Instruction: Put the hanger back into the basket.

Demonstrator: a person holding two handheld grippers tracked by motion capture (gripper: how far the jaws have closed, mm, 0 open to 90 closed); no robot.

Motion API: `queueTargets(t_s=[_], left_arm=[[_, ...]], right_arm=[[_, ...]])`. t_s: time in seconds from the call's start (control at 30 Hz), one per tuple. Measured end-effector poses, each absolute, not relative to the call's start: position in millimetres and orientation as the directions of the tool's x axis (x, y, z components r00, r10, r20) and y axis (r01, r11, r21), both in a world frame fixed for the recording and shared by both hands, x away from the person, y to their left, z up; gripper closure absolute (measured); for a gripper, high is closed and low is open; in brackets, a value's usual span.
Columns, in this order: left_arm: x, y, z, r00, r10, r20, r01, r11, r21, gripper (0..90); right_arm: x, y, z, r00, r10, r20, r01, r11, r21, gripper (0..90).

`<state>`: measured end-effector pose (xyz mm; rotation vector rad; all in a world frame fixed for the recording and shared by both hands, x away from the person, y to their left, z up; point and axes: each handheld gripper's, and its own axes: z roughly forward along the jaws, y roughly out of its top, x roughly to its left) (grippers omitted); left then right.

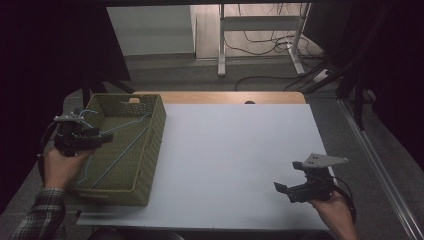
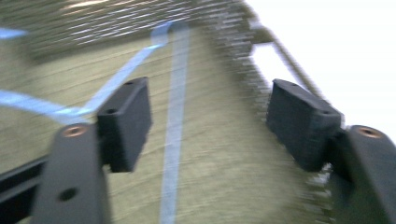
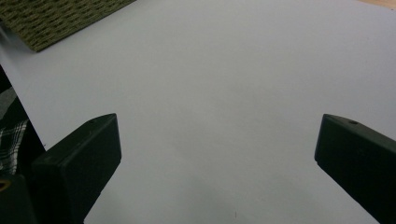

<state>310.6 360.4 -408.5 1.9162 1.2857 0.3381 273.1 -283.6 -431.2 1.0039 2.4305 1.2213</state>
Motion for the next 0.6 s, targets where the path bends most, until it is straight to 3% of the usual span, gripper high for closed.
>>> queueTargets(t_s=[0.17, 0.4, 0.6], left_arm=[[284, 325, -404, 0.547, 0.815, -0.188, 0.593, -0.219, 0.775, 8.9], [249, 293, -418, 0.629, 0.745, -0.224, 0.554, -0.228, 0.800, 3.7], [230, 273, -436, 0.666, 0.729, -0.161, 0.508, -0.283, 0.814, 2.7]], right_arm=[[268, -286, -431, -0.717, 0.689, 0.103, 0.483, 0.385, 0.787, 0.0], [264, -283, -434, -0.717, 0.691, 0.092, 0.479, 0.392, 0.785, 0.0], [261, -280, -437, -0.718, 0.693, 0.071, 0.467, 0.403, 0.787, 0.0]])
